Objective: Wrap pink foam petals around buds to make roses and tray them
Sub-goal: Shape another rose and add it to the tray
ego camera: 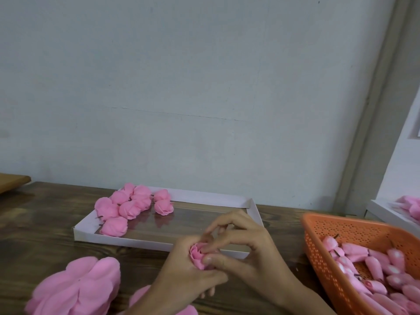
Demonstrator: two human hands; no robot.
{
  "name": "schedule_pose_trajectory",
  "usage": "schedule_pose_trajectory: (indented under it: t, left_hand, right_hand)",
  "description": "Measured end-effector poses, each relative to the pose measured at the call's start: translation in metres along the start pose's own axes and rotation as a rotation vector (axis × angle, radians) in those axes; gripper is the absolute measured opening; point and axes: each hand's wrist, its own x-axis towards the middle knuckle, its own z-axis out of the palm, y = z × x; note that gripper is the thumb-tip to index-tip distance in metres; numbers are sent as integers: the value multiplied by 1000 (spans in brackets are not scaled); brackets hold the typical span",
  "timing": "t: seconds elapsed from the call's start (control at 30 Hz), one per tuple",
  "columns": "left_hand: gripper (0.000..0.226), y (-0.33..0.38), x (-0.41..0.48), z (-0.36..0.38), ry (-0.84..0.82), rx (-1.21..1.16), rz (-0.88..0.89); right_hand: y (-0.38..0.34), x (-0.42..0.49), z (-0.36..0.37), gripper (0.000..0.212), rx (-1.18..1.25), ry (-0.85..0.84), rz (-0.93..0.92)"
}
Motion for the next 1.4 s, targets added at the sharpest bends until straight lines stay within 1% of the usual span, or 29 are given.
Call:
schedule_pose_trajectory:
  t: [0.07, 0.17, 0.2, 0.27, 0.3, 0.37, 0.4, 0.43, 0.47, 0.53, 0.6, 0.67, 0.77, 0.83, 0.87, 0.9, 0.93, 0.97, 1.0, 1.03, 1.07, 1.13, 1.23, 1.33, 1.4]
  left_hand:
    - [18, -3, 1, 2, 13, -7, 10]
    - [21, -5, 3, 1, 135, -50, -38]
    - [20, -4, 5, 1, 151, -79, -33]
    - [27, -3, 9, 3, 205, -197, -48]
    - [32, -5, 8, 3, 244, -307, -66]
    - [42, -9, 6, 4, 303, -508, -50]
    - [48, -10, 7, 4, 325, -594, -42]
    - [48, -10, 9, 4, 355, -672, -67]
    - [47, -9, 11, 4, 340, -710, -101]
    - [39, -8, 4, 4, 220, -712, -130]
    - [32, -9, 0, 8, 179, -713, -131]
    - [39, -7, -1, 14, 169, -755, -151]
    - [54, -3, 1, 17, 200, -715, -110]
    - [71, -1, -2, 13, 180, -673, -78]
    - [77, 0, -2, 10, 142, -669, -59]
    - [75, 3, -4, 8, 108, -654, -47]
    - [64, 6, -5, 5, 72, -612, -33]
    - [48, 12, -6, 2, 52, -553, -10]
    - [31, 16, -8, -1, 56, -484, 20]
    - [20, 18, -8, -3, 60, -423, 51]
    - [17, 17, -8, -5, 62, -398, 76]
    - [19, 16, -8, -6, 56, -394, 90]
    - [32, 12, -6, -3, 72, -389, 95]
    - [29, 7, -3, 3, 182, -357, 91]
    - [32, 6, -2, 7, 259, -274, 82]
  right_hand:
    - [1, -1, 0, 13, -9, -17, 11]
    - [-1, -1, -3, 18, 23, -31, 58]
    - [-1, -2, -2, 21, 19, -50, 57]
    - [-1, -4, 3, 26, 38, -49, 67]
    - [-2, -5, 8, 27, 85, 14, 105]
    - [-3, -7, 19, 33, 212, 184, 243]
    - [-4, -9, 25, 38, 236, 226, 297]
    - [-5, -11, 33, 40, 230, 227, 332]
    - [-6, -13, 40, 41, 221, 199, 355]
    - [-10, -16, 54, 40, 225, 133, 383]
    - [-12, -19, 61, 39, 231, 128, 405]
    - [-12, -20, 63, 38, 257, 145, 430]
    - [-14, -18, 61, 36, 340, 160, 446]
    - [-16, -15, 58, 34, 465, 181, 444]
    - [-18, -14, 56, 32, 551, 166, 443]
    - [-20, -11, 54, 30, 645, 131, 445]
    - [-21, -9, 53, 27, 735, 87, 455]
    - [-22, -7, 53, 27, 832, 52, 482]
    - [-23, -6, 54, 33, 940, 33, 524]
    - [-23, -5, 55, 39, 1050, 23, 563]
    - [-22, -5, 57, 41, 1138, 15, 586]
    - [-24, -5, 57, 42, 1248, -5, 603]
    - [-24, -4, 59, 47, 1326, -6, 616]
    - [-18, -9, 63, 57, 1284, 42, 589]
    - [-17, -12, 66, 52, 1218, 47, 546]
